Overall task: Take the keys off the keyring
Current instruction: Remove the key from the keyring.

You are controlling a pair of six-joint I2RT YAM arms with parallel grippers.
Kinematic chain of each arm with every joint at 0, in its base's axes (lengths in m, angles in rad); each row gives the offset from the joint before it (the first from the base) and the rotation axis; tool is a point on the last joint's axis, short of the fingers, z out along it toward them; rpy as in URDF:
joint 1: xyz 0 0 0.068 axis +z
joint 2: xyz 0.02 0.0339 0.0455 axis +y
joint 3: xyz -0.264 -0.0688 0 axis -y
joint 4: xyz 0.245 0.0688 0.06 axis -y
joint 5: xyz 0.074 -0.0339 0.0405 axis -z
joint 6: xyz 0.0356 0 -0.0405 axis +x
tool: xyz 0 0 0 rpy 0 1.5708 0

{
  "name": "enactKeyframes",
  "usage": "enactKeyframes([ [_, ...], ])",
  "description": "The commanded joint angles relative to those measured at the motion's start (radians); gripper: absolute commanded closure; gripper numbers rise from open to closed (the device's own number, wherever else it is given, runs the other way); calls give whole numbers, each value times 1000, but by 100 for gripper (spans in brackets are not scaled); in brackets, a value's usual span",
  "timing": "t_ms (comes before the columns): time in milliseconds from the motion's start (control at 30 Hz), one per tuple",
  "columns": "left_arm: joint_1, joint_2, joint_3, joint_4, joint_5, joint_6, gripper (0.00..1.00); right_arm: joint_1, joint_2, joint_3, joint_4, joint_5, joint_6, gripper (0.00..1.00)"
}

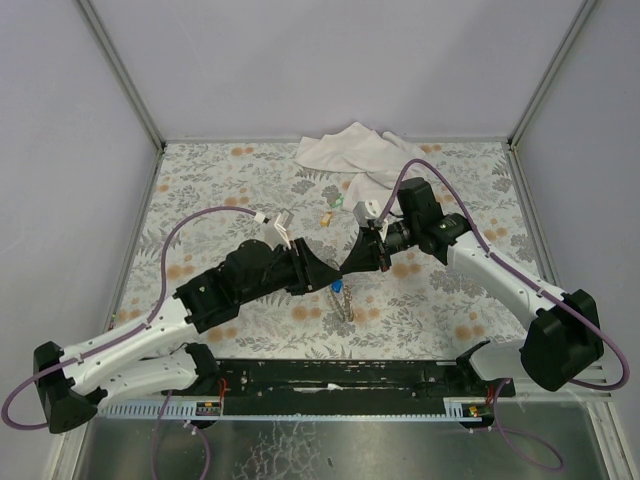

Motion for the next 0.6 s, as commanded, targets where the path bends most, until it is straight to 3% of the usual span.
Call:
enactKeyframes([
  [0,-7,12,39,-37,-29,-8,65,-5,-21,29,44,-17,8,100],
  [300,-8,48,59,-48,-56,11,68,-5,-26,29,40,-17,0,100],
  [567,-7,67,71,-54,-63,27,77,-5,-29,31,32,-15,-7,100],
])
